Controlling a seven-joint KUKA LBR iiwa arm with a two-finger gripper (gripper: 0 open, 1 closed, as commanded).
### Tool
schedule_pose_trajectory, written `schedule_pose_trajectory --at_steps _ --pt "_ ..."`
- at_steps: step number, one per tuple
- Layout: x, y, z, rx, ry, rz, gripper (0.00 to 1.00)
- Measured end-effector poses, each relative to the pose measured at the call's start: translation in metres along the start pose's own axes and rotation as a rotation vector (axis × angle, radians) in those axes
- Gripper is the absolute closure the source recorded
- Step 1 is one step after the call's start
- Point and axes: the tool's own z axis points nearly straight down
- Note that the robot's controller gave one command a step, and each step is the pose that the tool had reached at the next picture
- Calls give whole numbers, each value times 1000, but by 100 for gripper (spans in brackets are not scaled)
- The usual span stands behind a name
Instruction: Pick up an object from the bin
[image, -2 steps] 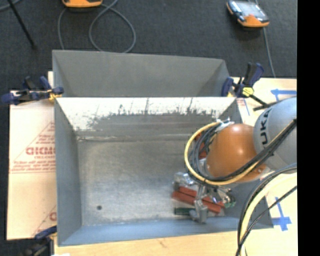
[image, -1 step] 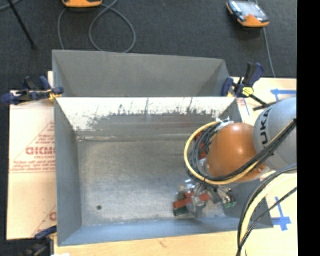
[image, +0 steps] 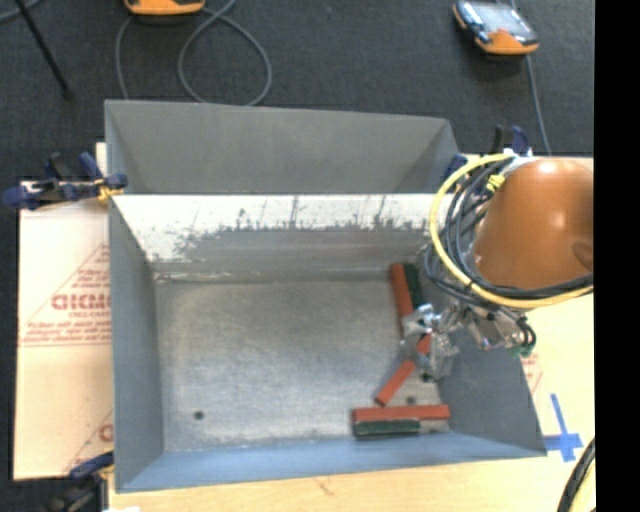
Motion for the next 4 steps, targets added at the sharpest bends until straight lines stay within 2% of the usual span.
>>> schedule_pose_trajectory --at_steps 1,2,3,4 --pt "1 2 4 -6 8 1 0" --pt "26 -37 131 -7 14 66 0" --pt "0 -8 136 -5 6 -215 0" --pt "0 -8 136 -5 7 -210 100"
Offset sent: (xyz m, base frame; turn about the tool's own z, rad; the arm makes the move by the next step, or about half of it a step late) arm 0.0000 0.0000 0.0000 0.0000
